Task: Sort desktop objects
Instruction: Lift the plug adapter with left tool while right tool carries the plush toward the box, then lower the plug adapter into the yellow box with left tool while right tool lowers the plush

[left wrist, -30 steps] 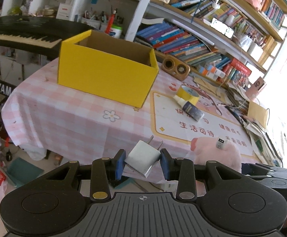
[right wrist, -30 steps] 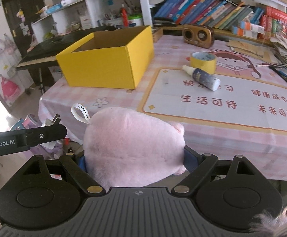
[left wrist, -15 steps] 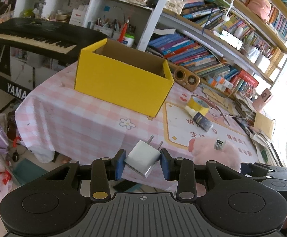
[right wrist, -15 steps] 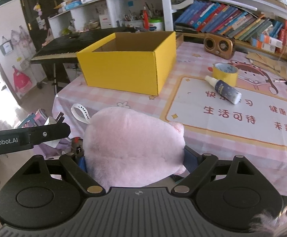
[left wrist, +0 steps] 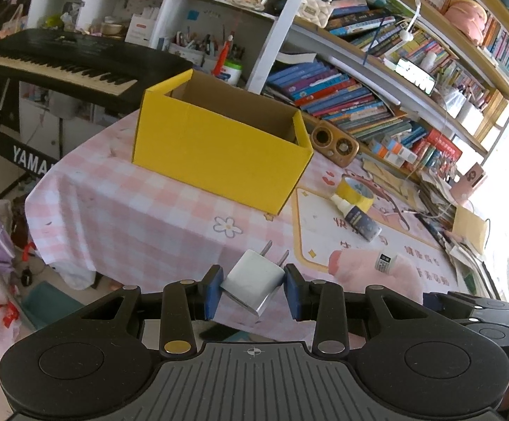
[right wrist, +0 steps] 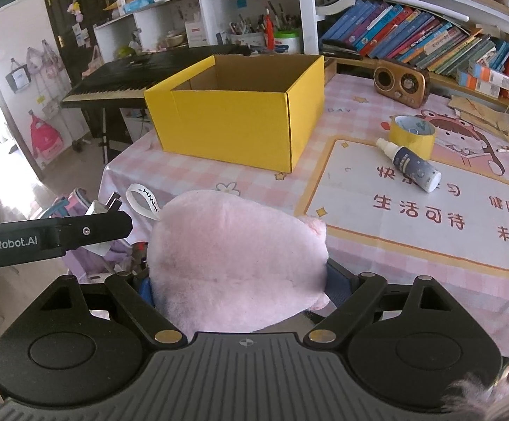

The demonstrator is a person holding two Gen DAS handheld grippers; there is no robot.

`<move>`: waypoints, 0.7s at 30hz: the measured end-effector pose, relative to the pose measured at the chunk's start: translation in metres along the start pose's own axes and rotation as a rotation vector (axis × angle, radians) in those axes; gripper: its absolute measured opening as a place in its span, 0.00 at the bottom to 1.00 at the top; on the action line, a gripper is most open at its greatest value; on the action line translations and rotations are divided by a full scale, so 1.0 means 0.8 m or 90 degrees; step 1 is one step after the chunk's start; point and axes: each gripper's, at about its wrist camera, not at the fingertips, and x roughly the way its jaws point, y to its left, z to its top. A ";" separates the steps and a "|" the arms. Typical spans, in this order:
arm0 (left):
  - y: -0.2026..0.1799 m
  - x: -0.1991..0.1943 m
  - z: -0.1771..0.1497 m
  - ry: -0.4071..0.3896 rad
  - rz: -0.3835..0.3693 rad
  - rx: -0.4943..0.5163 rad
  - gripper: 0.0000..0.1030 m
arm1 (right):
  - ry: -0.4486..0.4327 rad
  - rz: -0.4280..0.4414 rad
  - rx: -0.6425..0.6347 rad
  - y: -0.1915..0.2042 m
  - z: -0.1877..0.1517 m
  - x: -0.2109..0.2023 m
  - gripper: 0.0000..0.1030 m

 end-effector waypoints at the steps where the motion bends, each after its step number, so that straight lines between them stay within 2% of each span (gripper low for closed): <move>1: 0.000 0.002 0.002 -0.001 0.001 -0.003 0.35 | 0.001 0.001 -0.002 -0.001 0.002 0.002 0.85; 10: 0.004 0.024 0.032 -0.018 0.022 -0.014 0.35 | -0.014 0.019 -0.022 -0.011 0.039 0.027 0.85; 21: 0.004 0.056 0.110 -0.082 0.050 0.000 0.35 | -0.069 0.065 -0.035 -0.025 0.123 0.057 0.85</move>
